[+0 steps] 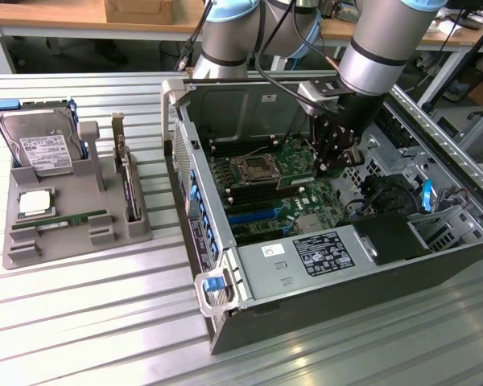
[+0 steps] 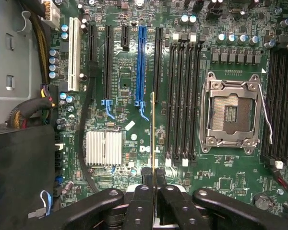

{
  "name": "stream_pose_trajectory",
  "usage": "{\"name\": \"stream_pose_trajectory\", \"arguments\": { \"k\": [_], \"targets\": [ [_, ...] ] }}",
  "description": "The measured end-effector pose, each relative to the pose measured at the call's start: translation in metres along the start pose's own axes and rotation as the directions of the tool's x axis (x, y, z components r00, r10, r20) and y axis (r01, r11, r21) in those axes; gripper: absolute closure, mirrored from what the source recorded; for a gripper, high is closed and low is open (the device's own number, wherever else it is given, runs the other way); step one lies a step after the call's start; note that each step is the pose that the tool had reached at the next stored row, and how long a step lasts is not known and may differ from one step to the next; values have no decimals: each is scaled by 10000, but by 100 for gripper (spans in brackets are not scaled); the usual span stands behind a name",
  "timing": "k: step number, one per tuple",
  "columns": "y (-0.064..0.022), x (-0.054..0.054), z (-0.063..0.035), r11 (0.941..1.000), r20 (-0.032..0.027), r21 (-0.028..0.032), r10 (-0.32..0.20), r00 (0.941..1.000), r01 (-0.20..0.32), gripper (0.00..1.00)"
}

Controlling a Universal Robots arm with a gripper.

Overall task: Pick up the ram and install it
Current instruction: 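Insert the ram into the slot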

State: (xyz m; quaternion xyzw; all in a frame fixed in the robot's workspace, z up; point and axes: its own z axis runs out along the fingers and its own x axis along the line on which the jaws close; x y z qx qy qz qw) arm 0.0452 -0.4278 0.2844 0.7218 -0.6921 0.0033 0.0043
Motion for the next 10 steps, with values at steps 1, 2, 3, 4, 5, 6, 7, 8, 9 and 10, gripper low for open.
{"name": "stream_pose_trajectory", "arguments": {
  "k": [1, 2, 3, 4, 5, 6, 7, 8, 9, 10],
  "targets": [
    [0, 0, 4, 10000, 0, 0, 0, 10000, 0, 88],
    [0, 0, 9, 10000, 0, 0, 0, 10000, 0, 88],
    [0, 0, 12, 10000, 0, 0, 0, 10000, 0, 88],
    [0, 0, 16, 10000, 0, 0, 1, 10000, -1, 88],
    [0, 0, 19, 10000, 0, 0, 0, 10000, 0, 88],
    [0, 0, 23, 10000, -1, 0, 0, 10000, 0, 88],
    [0, 0, 25, 10000, 0, 0, 0, 10000, 0, 88],
    [0, 0, 29, 10000, 0, 0, 0, 10000, 0, 88],
    [0, 0, 32, 10000, 0, 0, 0, 10000, 0, 88],
    [0, 0, 34, 10000, 0, 0, 0, 10000, 0, 88]
  ]
}}
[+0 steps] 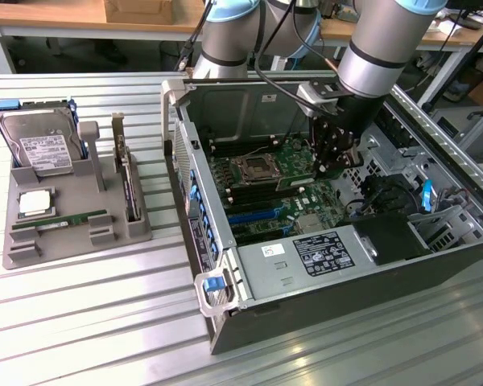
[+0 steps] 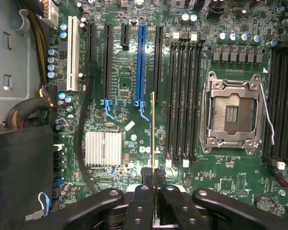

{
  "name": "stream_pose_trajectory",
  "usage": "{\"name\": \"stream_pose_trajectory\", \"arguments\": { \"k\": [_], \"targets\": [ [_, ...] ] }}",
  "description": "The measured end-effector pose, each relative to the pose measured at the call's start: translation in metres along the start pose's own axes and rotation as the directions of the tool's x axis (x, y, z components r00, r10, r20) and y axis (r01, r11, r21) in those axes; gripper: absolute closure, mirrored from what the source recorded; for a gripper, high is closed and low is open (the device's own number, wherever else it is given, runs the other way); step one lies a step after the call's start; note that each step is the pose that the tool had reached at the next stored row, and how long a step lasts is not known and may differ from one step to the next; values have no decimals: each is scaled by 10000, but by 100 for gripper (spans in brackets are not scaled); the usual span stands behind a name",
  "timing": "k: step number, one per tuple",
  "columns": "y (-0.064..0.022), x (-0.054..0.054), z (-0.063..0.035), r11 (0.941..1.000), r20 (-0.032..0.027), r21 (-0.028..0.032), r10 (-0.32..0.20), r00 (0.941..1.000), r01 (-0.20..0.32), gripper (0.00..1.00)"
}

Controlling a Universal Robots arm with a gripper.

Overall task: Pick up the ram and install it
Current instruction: 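Insert the ram into the slot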

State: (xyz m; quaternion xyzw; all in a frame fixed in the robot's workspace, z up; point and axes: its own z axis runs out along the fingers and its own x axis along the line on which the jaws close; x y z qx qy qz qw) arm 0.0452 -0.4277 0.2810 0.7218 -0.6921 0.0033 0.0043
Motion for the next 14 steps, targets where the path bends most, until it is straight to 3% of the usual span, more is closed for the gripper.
{"name": "stream_pose_trajectory", "arguments": {
  "k": [14],
  "targets": [
    [0, 0, 50, 10000, 0, 0, 0, 10000, 0, 88]
  ]
}}
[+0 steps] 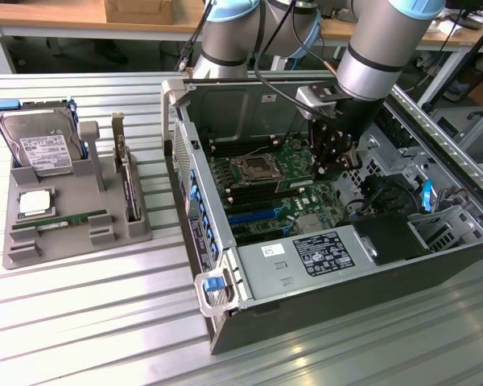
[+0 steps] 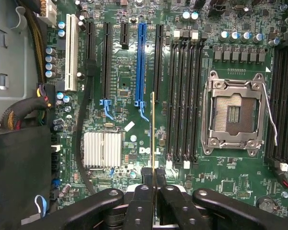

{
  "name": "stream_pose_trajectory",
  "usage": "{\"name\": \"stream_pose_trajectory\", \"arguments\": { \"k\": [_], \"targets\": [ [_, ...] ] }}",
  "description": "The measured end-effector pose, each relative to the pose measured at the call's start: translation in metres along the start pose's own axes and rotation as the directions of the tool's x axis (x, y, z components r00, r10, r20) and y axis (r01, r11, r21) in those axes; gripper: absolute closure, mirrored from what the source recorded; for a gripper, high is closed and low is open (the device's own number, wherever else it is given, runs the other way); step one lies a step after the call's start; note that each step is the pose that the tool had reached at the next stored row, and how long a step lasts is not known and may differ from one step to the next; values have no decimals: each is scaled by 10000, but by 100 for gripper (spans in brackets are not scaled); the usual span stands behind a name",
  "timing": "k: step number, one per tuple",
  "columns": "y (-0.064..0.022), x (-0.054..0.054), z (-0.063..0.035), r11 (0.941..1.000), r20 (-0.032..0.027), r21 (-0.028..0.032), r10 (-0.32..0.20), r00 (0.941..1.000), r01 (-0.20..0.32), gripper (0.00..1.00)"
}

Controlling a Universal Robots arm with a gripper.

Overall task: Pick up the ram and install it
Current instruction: 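Insert the ram into the slot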

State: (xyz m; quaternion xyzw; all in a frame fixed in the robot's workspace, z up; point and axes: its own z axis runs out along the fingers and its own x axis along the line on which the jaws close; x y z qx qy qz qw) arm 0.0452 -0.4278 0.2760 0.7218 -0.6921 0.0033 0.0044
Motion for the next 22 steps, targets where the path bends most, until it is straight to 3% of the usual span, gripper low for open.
{"name": "stream_pose_trajectory", "arguments": {
  "k": [11, 16, 22],
  "targets": [
    [17, -1, 26, 10000, 1, 0, 1, 10000, -1, 88],
    [91, -4, 36, 10000, -1, 0, 0, 10000, 0, 88],
    [239, -12, 67, 10000, 0, 0, 3, 10000, -3, 88]
  ]
}}
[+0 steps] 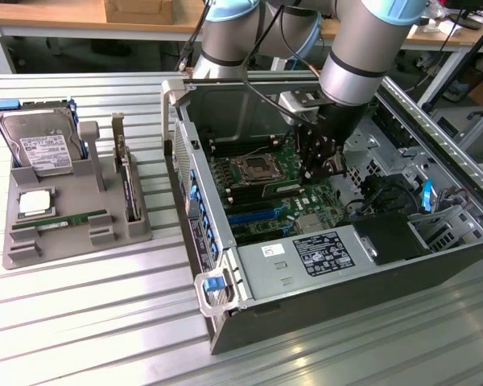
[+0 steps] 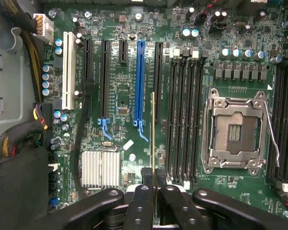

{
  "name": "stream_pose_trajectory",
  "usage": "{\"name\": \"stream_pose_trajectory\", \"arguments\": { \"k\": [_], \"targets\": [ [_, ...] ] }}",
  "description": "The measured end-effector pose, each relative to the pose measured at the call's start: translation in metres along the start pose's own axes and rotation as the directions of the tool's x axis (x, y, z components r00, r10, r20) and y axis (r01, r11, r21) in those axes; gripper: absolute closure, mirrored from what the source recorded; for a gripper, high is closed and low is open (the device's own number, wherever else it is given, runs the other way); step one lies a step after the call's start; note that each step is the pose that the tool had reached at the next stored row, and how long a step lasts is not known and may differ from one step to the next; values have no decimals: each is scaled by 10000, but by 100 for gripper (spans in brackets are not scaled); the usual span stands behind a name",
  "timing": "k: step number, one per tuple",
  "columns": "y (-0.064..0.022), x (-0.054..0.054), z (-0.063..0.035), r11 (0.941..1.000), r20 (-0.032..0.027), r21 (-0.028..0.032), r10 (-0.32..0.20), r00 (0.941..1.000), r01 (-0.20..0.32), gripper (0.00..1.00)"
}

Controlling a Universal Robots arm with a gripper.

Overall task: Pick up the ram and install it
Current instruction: 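Insert the ram into the slot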

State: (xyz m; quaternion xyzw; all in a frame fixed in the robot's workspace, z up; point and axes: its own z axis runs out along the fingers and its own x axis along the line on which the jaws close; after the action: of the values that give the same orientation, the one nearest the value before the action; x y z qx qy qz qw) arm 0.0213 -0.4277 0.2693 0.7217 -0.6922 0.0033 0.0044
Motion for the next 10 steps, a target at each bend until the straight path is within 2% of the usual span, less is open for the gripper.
{"name": "stream_pose_trajectory", "arguments": {
  "k": [3, 5, 10],
  "targets": [
    [25, -7, 9, 9999, 0, -2, 145, 9999, -145, 88],
    [50, -11, 23, 9991, 2, -4, 428, 9991, -428, 88],
    [209, -27, 38, 9988, 2, -6, 482, 9988, -482, 88]
  ]
}}
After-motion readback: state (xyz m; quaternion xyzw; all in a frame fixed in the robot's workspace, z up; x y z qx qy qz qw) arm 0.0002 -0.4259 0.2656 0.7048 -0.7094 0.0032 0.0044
